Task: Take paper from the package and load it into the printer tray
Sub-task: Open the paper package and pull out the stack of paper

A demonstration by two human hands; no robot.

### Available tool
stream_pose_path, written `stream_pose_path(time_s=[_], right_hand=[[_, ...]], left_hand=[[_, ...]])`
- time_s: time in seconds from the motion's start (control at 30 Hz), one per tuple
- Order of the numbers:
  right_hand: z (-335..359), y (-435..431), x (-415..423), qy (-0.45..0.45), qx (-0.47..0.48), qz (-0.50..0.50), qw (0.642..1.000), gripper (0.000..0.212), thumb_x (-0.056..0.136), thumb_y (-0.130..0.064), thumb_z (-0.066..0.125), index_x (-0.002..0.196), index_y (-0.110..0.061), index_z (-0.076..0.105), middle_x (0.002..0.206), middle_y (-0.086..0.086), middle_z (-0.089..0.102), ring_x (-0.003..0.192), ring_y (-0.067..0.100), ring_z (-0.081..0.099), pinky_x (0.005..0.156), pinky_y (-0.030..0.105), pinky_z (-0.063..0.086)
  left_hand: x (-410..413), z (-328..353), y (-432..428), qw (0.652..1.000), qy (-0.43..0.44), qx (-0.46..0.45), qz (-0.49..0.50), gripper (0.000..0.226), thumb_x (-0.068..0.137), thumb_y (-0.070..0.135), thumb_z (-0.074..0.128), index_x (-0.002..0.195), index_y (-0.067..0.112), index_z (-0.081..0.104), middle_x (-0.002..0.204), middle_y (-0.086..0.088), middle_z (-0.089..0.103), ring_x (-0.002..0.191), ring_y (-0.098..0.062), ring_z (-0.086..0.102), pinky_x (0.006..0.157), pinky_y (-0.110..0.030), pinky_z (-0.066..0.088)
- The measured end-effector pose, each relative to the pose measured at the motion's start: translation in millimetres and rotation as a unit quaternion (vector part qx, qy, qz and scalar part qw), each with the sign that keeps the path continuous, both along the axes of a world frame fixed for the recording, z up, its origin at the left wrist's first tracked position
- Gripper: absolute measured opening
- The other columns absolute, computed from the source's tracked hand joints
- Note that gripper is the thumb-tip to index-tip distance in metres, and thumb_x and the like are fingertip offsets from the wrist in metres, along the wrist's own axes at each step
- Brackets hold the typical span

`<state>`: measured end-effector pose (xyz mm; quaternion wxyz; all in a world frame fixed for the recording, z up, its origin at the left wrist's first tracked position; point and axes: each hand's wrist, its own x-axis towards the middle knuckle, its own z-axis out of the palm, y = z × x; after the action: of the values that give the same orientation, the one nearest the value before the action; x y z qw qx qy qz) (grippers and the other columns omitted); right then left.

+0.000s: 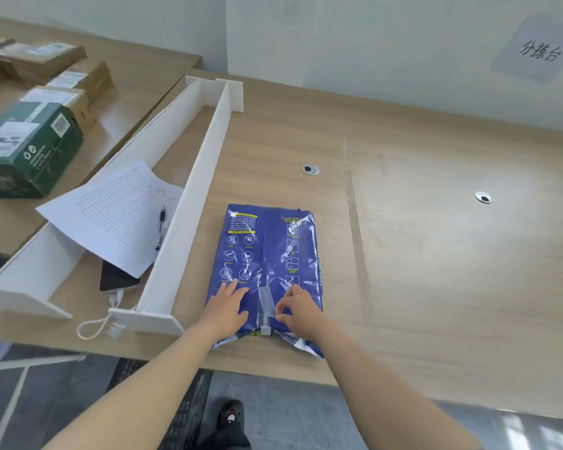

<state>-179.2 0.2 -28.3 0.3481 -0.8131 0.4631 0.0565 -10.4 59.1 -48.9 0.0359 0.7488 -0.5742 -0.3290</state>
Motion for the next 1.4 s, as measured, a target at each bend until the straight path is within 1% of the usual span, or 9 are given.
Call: stream_pose_path(time_s=[0.43, 0.67, 0.8, 0.9, 0.93, 1.03, 1.23, 1.3, 1.4], right_hand=[[2.2, 52.9, -48.9, 0.075, -0.042, 0.092, 0.992, 0.023, 0.089, -0.021, 0.056, 0.107, -0.015, 0.069, 0.127, 0.009, 0.047, 0.119, 0.028, 0.04, 0.102, 0.037, 0.036], [0.5, 75.3, -86.1, 0.16, 0.022, 0.143, 0.976, 0.022, 0.083, -0.02, 0.061, 0.102, -0.021, 0.073, 0.097, -0.004, 0.052, 0.119, 0.026, 0.046, 0.099, 0.035, 0.04], [-0.3, 76.6, -103.0, 0.183, 0.126, 0.058, 0.973, 0.028, 0.083, -0.022, 0.061, 0.103, -0.006, 0.072, 0.108, 0.01, 0.071, 0.109, 0.024, 0.061, 0.093, 0.031, 0.047], [2.5, 64.6, -114.0, 0.206, 0.141, -0.025, 0.968, 0.037, 0.089, -0.033, 0.052, 0.101, -0.005, 0.073, 0.065, -0.001, 0.069, 0.089, 0.02, 0.062, 0.089, 0.029, 0.044], [1.9, 59.9, -119.0, 0.216, 0.136, -0.051, 0.966, 0.037, 0.091, -0.029, 0.048, 0.101, -0.004, 0.074, 0.065, -0.005, 0.073, 0.089, 0.018, 0.063, 0.092, 0.028, 0.044], [-2.3, 45.5, -130.1, 0.229, 0.086, -0.112, 0.963, 0.034, 0.091, -0.017, 0.043, 0.104, -0.002, 0.071, 0.106, 0.01, 0.074, 0.104, 0.024, 0.064, 0.092, 0.027, 0.048], [6.4, 25.4, -88.4, 0.077, -0.043, -0.104, 0.991, 0.03, 0.091, -0.019, 0.049, 0.063, -0.012, 0.055, 0.091, 0.018, 0.056, 0.08, 0.024, 0.052, 0.068, 0.025, 0.037], [7.6, 23.8, -65.7, 0.028, -0.043, -0.066, 0.997, 0.014, 0.091, -0.021, 0.053, 0.091, -0.013, 0.064, 0.101, 0.009, 0.05, 0.098, 0.024, 0.053, 0.079, 0.026, 0.039], [2.1, 21.1, -36.5, 0.025, -0.053, 0.027, 0.998, 0.037, 0.089, -0.021, 0.056, 0.126, -0.015, 0.052, 0.129, 0.008, 0.047, 0.123, 0.023, 0.042, 0.104, 0.031, 0.036]], left_hand=[[-22.3, 8.9, 47.3, 0.999, 0.014, 0.003, 0.042, 0.05, 0.093, 0.019, 0.045, 0.14, 0.009, 0.034, 0.148, -0.006, 0.034, 0.136, -0.024, 0.03, 0.113, -0.04, 0.03], [-17.4, 15.8, 57.5, 0.996, 0.035, -0.004, 0.082, 0.04, 0.093, 0.012, 0.045, 0.133, 0.007, 0.041, 0.138, -0.013, 0.045, 0.133, -0.031, 0.034, 0.109, -0.043, 0.036], [-17.3, 20.2, 57.2, 0.994, 0.051, -0.015, 0.094, 0.039, 0.093, 0.008, 0.045, 0.131, 0.008, 0.041, 0.138, -0.013, 0.046, 0.132, -0.03, 0.037, 0.109, -0.044, 0.038], [-19.0, 22.1, 56.4, 0.994, 0.057, -0.022, 0.094, 0.039, 0.093, 0.011, 0.046, 0.132, 0.01, 0.04, 0.137, -0.01, 0.047, 0.128, -0.026, 0.041, 0.106, -0.04, 0.042], [-19.5, 22.0, 55.9, 0.994, 0.056, -0.024, 0.092, 0.042, 0.093, 0.013, 0.046, 0.134, 0.011, 0.039, 0.137, -0.009, 0.046, 0.128, -0.025, 0.042, 0.104, -0.038, 0.042], [-21.5, 20.6, 54.6, 0.995, 0.05, -0.027, 0.086, 0.045, 0.093, 0.015, 0.047, 0.137, 0.013, 0.036, 0.139, -0.008, 0.045, 0.124, -0.023, 0.045, 0.1, -0.035, 0.043], [-16.0, 15.1, 45.8, 0.998, 0.009, -0.049, 0.047, 0.05, 0.09, 0.017, 0.053, 0.137, 0.016, 0.035, 0.14, -0.006, 0.043, 0.126, -0.022, 0.045, 0.102, -0.035, 0.043], [-14.0, 12.5, 40.4, 0.998, -0.018, -0.049, 0.021, 0.056, 0.09, 0.02, 0.054, 0.14, 0.017, 0.031, 0.149, -0.005, 0.034, 0.136, -0.023, 0.035, 0.11, -0.038, 0.038], [-11.5, 8.1, 31.7, 0.996, -0.083, -0.031, -0.032, 0.065, 0.091, 0.025, 0.054, 0.146, 0.021, 0.02, 0.159, -0.002, 0.011, 0.147, -0.025, 0.01, 0.119, -0.043, 0.023]])
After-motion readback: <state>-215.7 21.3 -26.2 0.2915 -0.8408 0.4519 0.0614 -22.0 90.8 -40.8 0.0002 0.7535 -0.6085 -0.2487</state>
